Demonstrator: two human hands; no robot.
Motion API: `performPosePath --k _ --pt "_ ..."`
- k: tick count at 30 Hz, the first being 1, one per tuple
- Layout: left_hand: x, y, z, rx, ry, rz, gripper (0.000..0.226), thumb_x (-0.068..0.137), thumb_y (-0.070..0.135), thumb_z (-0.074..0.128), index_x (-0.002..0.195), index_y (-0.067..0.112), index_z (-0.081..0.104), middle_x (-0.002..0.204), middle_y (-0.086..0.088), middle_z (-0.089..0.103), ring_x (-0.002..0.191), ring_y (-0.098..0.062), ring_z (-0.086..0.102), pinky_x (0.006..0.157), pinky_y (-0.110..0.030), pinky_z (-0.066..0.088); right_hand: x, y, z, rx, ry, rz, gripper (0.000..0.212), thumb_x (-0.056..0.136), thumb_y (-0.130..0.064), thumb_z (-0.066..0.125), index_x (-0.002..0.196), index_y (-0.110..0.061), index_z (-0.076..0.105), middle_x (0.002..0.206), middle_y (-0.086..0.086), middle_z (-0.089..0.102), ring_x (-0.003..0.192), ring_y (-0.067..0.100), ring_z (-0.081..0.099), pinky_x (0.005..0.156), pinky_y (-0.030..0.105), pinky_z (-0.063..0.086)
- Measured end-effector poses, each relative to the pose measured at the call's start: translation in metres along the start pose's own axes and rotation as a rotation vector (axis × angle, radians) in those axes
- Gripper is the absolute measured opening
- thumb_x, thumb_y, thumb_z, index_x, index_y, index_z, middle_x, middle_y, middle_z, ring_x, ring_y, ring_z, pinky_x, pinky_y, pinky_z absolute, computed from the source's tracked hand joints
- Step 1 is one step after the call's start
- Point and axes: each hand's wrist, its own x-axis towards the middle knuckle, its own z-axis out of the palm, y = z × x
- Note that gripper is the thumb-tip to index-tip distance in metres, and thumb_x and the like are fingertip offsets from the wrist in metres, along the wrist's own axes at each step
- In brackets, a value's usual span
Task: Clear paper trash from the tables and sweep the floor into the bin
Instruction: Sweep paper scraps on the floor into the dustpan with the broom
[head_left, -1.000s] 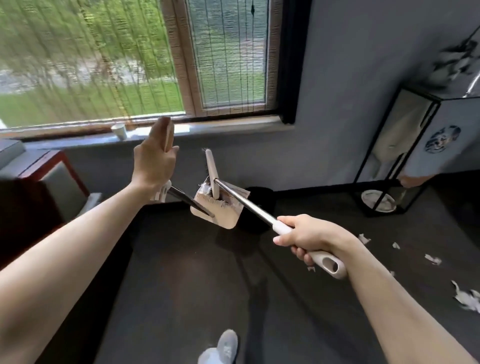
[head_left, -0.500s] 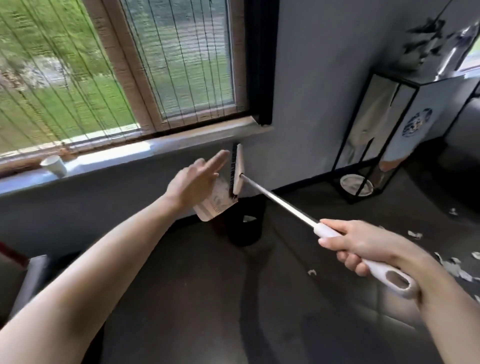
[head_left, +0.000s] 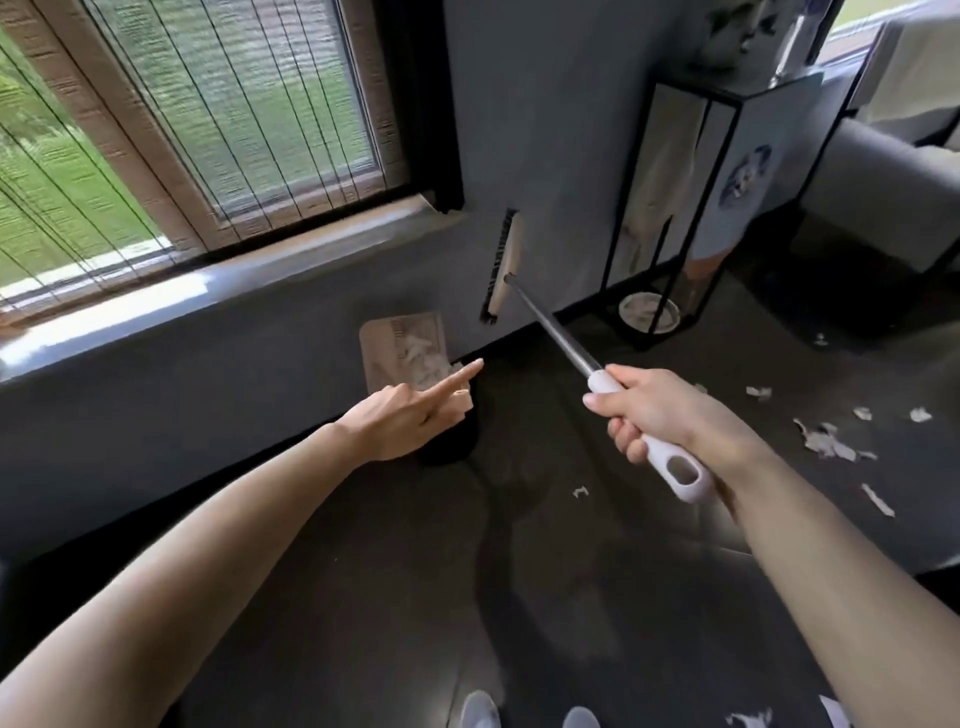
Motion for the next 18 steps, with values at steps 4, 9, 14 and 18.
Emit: performPosePath --k 4,9,14,18 --pt "0.006 0.011 0.007 -0.049 -0.086 -0.137 0.089 0.089 0.064 0.046 0.142 0.049 -0.024 0.073 0.004 0.057 0.065 -0.018 0.061 0.067 -0.033 0.047 0.002 0.006 0.000 0.050 0.005 -0.001 0.060 0.093 -0.011 0.060 0.147 -0.022 0.036 0.062 0.003 0.045 0.035 0.003 0.041 0.034 0.015 0.033" --pt "0.013 0.011 0.023 0.239 -0.069 -0.164 0.089 0.089 0.070 0.036 0.150 0.029 -0.014 0.088 -0.013 0.064 0.086 -0.036 0.064 0.065 -0.034 0.039 0.002 0.032 0.020 0.048 0.051 -0.031 0.063 0.094 -0.011 0.059 0.148 -0.028 0.032 0.062 0.004 0.045 0.033 0.003 0.039 0.034 0.016 0.034" --pt "0.013 0.012 0.029 0.518 0.019 -0.013 0.088 0.090 0.070 0.029 0.152 0.020 -0.008 0.081 -0.006 0.069 0.073 -0.030 0.068 0.050 -0.032 0.037 0.004 0.084 0.044 0.019 0.066 -0.030 0.070 0.095 -0.009 0.056 0.152 -0.031 0.022 0.060 0.003 0.045 0.037 0.005 0.039 0.037 0.020 0.037" --pt "0.007 0.010 0.022 0.622 0.149 0.263 0.090 0.077 0.060 0.066 0.143 0.005 0.039 0.050 0.000 0.061 0.038 -0.023 0.058 0.030 -0.025 0.033 0.006 0.107 0.043 0.083 0.019 0.024 0.070 0.095 -0.009 0.056 0.152 -0.031 0.022 0.063 0.004 0.044 0.038 0.006 0.039 0.037 0.021 0.037"
